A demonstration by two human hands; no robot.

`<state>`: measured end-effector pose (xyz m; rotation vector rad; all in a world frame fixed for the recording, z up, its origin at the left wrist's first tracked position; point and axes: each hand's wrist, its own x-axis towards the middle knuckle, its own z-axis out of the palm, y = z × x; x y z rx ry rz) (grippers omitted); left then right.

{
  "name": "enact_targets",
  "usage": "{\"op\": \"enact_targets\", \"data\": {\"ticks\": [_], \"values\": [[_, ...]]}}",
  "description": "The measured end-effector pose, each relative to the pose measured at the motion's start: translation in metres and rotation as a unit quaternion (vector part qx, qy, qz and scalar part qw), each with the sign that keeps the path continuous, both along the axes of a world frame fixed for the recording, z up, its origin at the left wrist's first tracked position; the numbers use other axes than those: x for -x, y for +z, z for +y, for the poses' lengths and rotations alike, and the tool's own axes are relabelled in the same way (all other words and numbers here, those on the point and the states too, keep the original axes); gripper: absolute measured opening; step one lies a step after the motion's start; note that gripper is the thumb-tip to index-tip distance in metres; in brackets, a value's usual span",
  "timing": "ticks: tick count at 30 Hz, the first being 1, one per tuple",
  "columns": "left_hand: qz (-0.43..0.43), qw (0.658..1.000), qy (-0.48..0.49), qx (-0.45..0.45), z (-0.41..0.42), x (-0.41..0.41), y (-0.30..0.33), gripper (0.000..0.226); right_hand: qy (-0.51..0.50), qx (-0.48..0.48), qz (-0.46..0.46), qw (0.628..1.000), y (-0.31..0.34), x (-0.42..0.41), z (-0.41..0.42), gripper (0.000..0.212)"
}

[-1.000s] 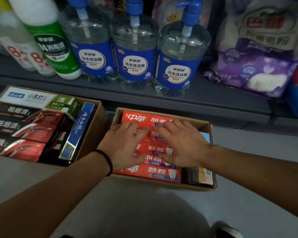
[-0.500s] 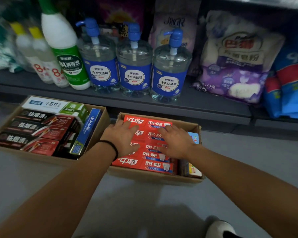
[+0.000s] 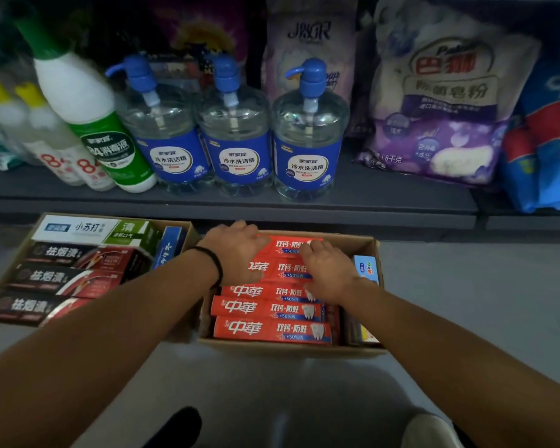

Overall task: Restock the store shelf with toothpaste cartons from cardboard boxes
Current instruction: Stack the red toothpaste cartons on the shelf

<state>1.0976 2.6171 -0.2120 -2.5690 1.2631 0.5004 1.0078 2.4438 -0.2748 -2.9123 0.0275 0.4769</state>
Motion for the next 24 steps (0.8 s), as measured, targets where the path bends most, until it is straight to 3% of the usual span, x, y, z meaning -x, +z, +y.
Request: {"op": "enact_targets", "data": {"ticks": [15,24], "values": [[0.010,0.999,-0.019,0.032,0.012,-0.011,-0.009,0.071,-0.019,0.007,0.004,1.000,-0.004,-0.003,0.000,0.090],[0.003,0.999,0.002,0.038,0.032,-0.012,-0.006,0.072,0.024,0.044,-0.022,0.999,-0.010,0.003,0.008,0.073]]}}
